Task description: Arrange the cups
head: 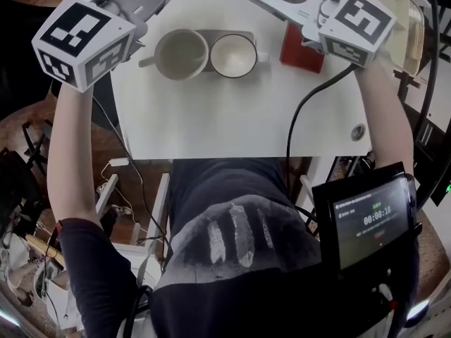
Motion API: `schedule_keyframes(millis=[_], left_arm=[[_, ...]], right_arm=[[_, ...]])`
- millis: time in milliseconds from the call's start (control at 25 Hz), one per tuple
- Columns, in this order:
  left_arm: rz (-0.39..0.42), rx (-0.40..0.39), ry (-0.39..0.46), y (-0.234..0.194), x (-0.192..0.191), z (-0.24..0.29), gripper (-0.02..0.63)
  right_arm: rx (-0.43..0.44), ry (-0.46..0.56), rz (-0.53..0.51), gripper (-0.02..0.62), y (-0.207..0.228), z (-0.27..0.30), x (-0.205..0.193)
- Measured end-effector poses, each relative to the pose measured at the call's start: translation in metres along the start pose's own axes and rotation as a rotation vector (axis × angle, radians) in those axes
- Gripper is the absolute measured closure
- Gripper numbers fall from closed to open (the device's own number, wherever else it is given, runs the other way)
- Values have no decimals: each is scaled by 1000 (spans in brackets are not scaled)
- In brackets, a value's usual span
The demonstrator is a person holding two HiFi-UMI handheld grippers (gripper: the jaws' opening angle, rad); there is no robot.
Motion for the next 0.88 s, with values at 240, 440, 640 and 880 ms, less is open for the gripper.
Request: schedule_keyframes(millis=[240,440,640,880], left_arm=[[-7,-11,-8,-1,-2,1,591],[-11,-18,-13,-1,-4,2,591],[-11,-23,-12,1,-3,2,591],[-5,-28,-18,1,-3,2,591]], right_arm=[[39,-18,-13,591,-8,15,11],[36,-22,-24,591,-4,14,15],[24,-34,-26,591,-6,13,17],[20,-39,-39,591,-4,18,21]])
Point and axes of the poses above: the fingertips, and each gripper's own axes: z forward along the fingers, y to its right, x out of its top, the point moved 7 cm from there along -z, backward along the fingers, and after that the axes turned 10 degrees about -z, right-handed, at the moved point
